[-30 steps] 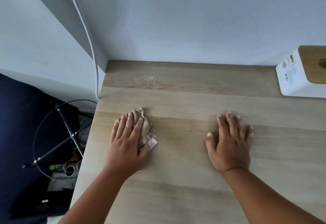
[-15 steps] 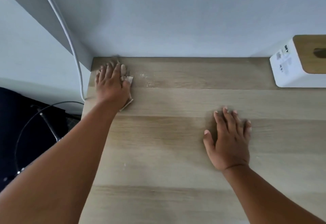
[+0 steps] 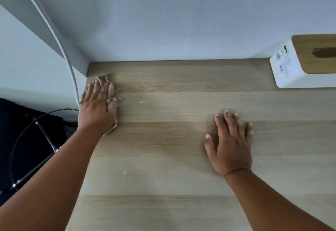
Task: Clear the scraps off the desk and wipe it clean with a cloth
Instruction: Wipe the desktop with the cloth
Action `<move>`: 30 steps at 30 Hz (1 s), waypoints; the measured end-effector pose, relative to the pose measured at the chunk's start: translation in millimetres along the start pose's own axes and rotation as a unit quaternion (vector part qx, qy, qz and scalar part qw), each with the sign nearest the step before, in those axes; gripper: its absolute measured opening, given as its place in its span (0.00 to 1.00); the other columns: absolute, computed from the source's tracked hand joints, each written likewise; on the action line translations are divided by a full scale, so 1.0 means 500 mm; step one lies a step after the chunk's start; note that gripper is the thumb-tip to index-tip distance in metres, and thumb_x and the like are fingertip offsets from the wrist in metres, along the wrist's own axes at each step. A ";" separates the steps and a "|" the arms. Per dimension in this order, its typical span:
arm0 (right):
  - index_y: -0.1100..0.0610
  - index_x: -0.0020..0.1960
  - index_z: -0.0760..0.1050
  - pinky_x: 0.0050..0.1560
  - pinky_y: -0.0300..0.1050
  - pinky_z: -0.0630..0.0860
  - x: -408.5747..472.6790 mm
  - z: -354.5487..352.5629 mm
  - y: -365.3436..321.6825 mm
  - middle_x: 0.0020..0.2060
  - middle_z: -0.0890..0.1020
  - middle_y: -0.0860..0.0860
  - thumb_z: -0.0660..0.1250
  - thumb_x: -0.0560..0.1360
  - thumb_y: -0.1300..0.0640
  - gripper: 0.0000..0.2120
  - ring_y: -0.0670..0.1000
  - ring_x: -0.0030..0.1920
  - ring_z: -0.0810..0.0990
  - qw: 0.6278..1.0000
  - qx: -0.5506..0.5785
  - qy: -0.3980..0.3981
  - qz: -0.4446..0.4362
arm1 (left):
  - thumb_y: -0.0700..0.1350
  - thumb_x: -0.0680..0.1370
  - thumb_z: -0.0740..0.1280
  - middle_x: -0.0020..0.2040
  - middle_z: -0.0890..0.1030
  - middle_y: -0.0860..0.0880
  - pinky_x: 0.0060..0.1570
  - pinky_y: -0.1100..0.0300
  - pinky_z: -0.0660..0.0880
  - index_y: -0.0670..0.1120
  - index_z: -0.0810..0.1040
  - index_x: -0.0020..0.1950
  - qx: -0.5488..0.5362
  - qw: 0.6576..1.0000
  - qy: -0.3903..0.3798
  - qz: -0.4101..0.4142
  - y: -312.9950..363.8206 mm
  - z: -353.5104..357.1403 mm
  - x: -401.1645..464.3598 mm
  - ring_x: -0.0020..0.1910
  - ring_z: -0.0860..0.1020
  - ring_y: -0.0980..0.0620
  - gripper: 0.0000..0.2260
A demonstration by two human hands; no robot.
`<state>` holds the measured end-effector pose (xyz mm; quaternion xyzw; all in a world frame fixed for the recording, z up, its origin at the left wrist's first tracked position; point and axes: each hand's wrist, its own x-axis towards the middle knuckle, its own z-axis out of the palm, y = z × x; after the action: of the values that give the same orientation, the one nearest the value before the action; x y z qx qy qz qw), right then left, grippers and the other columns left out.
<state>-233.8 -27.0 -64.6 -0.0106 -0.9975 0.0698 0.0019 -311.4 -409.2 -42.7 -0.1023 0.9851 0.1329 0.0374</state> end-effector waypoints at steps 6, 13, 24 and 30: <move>0.54 0.79 0.66 0.78 0.70 0.49 0.001 0.002 0.001 0.81 0.62 0.56 0.54 0.76 0.39 0.35 0.60 0.82 0.55 1.000 -0.009 -0.016 0.002 | 0.58 0.81 0.53 0.85 0.50 0.41 0.82 0.44 0.43 0.47 0.53 0.84 0.003 0.995 0.017 -0.102 0.100 0.030 0.095 0.84 0.47 0.42 0.33; 0.54 0.79 0.66 0.78 0.70 0.49 0.000 0.000 0.001 0.80 0.62 0.56 0.54 0.76 0.39 0.35 0.60 0.81 0.56 1.000 -0.004 -0.015 0.002 | 0.60 0.78 0.53 0.85 0.50 0.42 0.82 0.44 0.44 0.48 0.55 0.84 0.022 0.997 -0.028 0.071 0.236 0.066 0.061 0.84 0.48 0.42 0.35; 0.53 0.78 0.67 0.78 0.70 0.49 0.001 0.004 0.002 0.80 0.63 0.55 0.56 0.76 0.39 0.34 0.60 0.81 0.56 1.000 0.004 -0.005 0.003 | 0.57 0.80 0.54 0.84 0.57 0.46 0.81 0.43 0.53 0.47 0.62 0.82 0.017 0.976 -0.049 0.211 0.029 0.024 -0.061 0.84 0.53 0.47 0.32; 0.53 0.79 0.66 0.78 0.70 0.49 0.002 0.004 0.002 0.80 0.62 0.56 0.55 0.76 0.39 0.35 0.60 0.81 0.56 1.000 0.001 -0.009 0.003 | 0.61 0.78 0.53 0.84 0.55 0.41 0.82 0.45 0.47 0.46 0.60 0.82 -0.001 0.999 0.020 -0.032 0.078 0.037 0.064 0.83 0.52 0.42 0.35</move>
<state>-234.7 -26.2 -66.9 -0.0133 -0.9974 0.0706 -0.0073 -350.1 -373.7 -53.9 -0.1361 0.9818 0.1308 0.0222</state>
